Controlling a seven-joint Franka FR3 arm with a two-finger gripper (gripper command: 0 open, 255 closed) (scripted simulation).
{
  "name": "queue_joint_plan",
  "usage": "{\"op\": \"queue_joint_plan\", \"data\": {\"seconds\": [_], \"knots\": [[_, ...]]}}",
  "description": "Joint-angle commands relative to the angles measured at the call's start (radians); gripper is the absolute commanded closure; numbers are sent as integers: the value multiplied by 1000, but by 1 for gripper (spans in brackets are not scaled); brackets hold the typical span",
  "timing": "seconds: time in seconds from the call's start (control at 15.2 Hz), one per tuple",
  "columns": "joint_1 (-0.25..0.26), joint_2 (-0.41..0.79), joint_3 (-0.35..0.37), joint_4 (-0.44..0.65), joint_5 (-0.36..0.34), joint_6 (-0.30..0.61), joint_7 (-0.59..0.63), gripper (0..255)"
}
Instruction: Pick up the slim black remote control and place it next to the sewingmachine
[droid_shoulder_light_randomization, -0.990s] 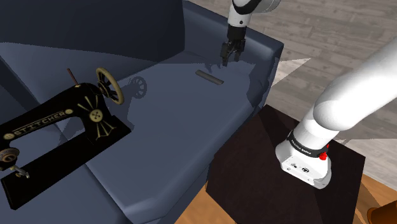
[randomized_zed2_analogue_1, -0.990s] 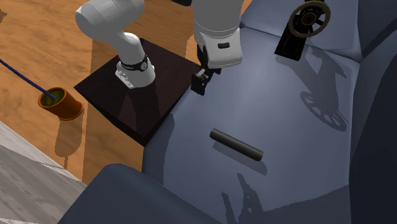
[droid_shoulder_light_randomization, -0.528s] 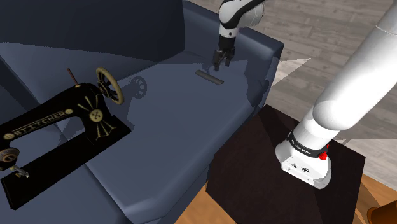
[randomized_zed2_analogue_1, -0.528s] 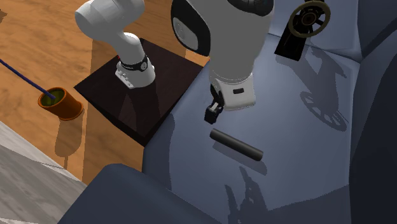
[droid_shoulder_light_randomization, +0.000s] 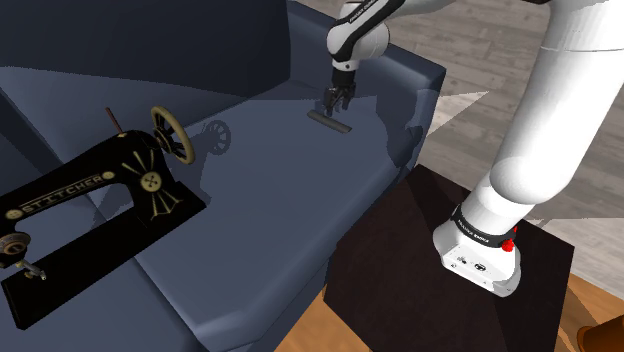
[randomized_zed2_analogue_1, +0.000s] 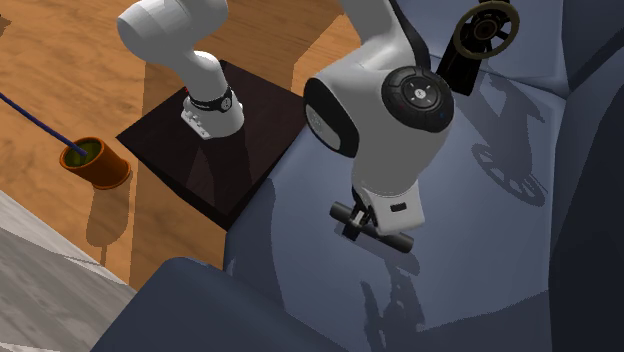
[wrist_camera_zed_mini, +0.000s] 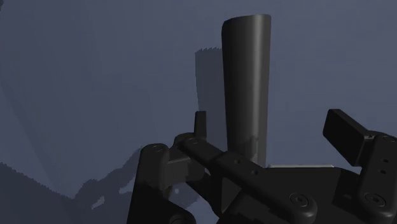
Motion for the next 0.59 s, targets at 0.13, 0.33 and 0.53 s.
{"op": "queue_joint_plan", "data": {"seconds": [0.13, 0.33, 0.53], "knots": [[-4, 50, 5, 14, 13, 38, -13, 0], [-5, 77, 9, 7, 22, 72, -18, 0], [-5, 92, 11, 4, 26, 89, -21, 0]]}}
